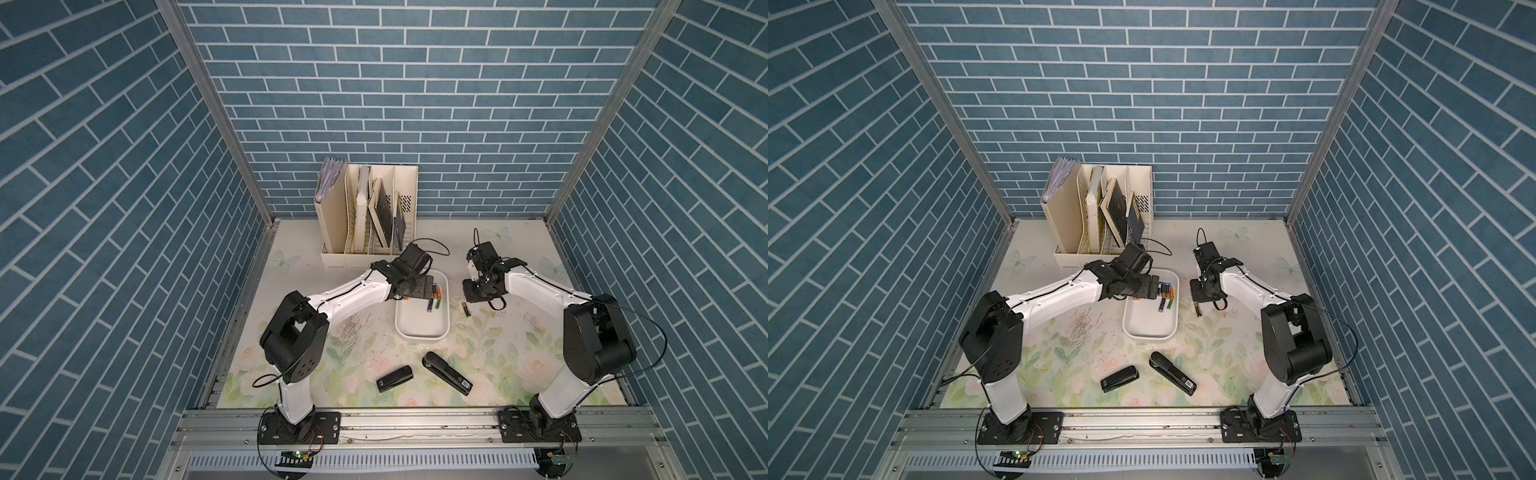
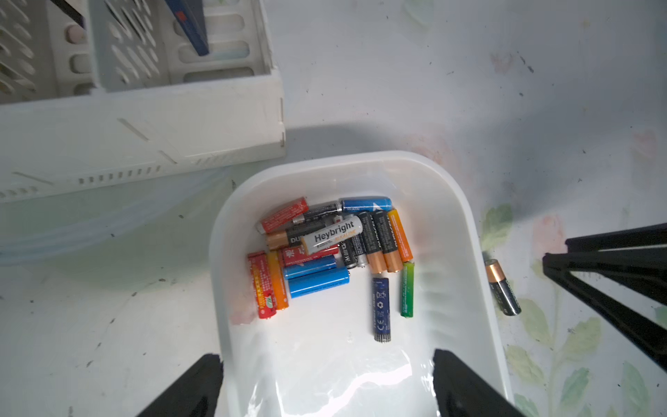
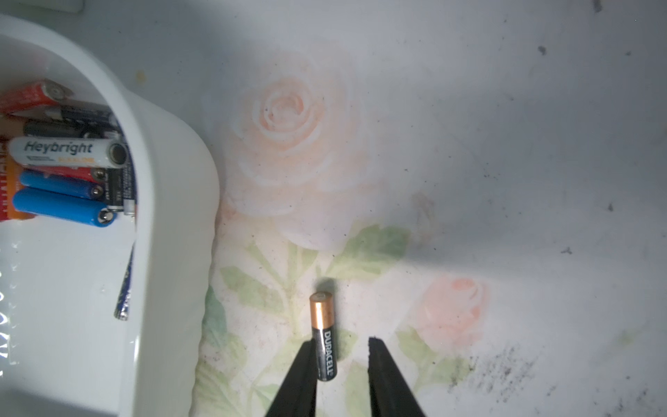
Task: Take the batteries out of the storage box
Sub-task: Pick up the battery from the storage box.
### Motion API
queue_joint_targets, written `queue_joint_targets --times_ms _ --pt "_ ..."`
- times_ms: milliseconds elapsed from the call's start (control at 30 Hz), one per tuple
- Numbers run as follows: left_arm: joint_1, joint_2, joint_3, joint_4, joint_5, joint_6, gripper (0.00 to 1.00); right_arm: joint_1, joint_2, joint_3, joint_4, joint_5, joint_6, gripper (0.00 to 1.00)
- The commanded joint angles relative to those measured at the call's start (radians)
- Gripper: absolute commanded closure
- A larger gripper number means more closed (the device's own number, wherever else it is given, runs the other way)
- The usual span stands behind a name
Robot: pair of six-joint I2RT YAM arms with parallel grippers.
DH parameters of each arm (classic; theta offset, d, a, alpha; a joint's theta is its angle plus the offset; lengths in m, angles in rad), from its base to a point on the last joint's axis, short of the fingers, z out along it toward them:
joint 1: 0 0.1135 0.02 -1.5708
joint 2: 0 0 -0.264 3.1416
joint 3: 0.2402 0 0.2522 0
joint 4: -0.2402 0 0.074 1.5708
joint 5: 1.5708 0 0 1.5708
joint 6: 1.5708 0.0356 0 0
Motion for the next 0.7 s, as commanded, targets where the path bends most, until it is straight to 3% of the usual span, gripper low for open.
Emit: queue_joint_targets --times_ms 0,667 --pt "-0.025 0.046 0.043 -0.041 -0.013 -0.007 0.09 -0.014 -0.031 0.009 -0.038 0.006 -0.021 0.72" --pt "-0.066 0.249 0.166 -0.090 0.027 -0.019 0.41 -0.062 -0.063 -0.044 -0.037 -0.002 -0.052 0.72"
